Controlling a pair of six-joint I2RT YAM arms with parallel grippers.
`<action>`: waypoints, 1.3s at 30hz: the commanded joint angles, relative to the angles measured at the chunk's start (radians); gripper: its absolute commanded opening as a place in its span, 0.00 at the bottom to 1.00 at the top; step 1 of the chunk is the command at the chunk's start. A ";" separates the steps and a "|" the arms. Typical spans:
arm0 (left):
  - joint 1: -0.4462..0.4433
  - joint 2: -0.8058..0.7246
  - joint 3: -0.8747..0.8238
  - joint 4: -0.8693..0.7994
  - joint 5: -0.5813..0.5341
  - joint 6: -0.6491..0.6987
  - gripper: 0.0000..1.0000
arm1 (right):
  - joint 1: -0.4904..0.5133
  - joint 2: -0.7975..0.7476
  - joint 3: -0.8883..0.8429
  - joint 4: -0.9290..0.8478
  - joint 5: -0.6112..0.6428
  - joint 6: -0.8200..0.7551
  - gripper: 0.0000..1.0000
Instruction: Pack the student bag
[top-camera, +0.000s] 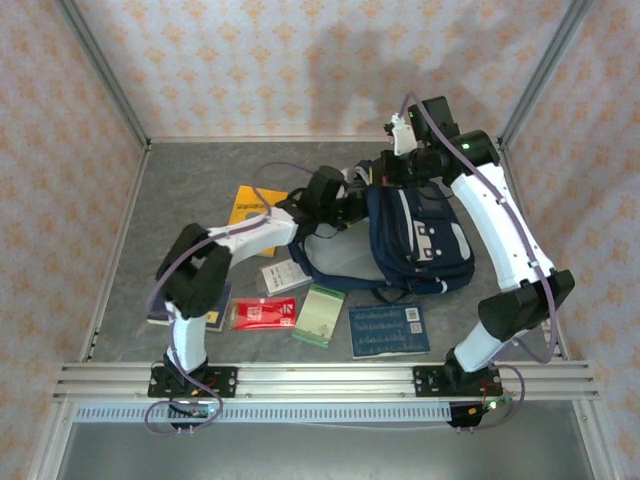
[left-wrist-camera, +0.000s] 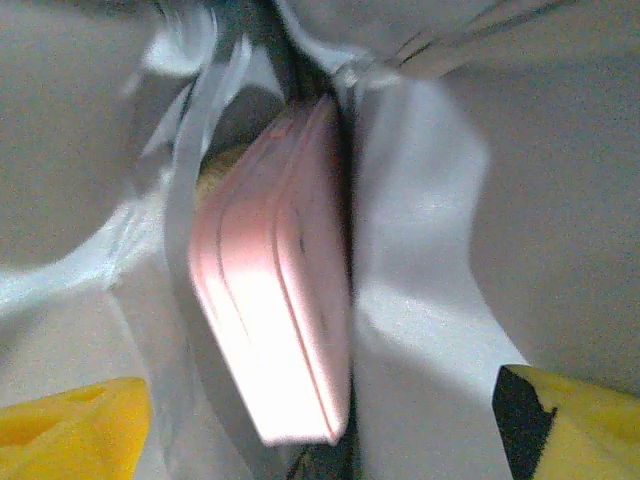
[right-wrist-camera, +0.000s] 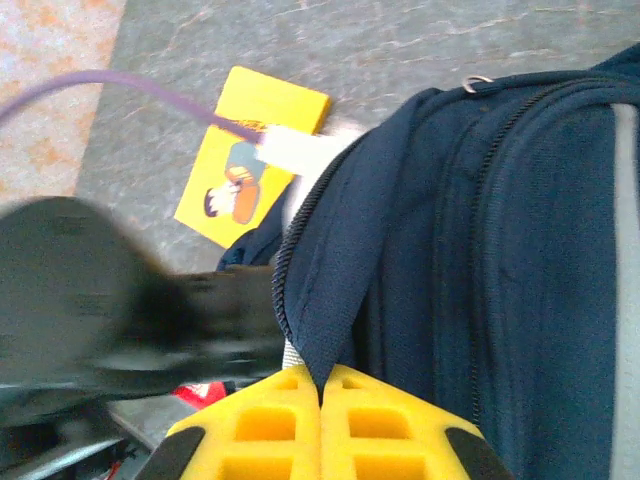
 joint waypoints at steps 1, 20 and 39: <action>0.020 -0.115 -0.045 -0.048 -0.013 0.075 0.91 | -0.038 -0.062 -0.041 0.151 0.102 0.013 0.00; 0.071 -0.540 -0.219 -0.500 -0.251 0.231 0.89 | 0.022 0.080 -0.120 0.243 0.504 -0.124 0.00; 0.069 -0.901 -0.494 -0.827 -0.250 0.266 0.87 | 0.216 -0.122 -0.374 0.403 0.505 -0.093 0.30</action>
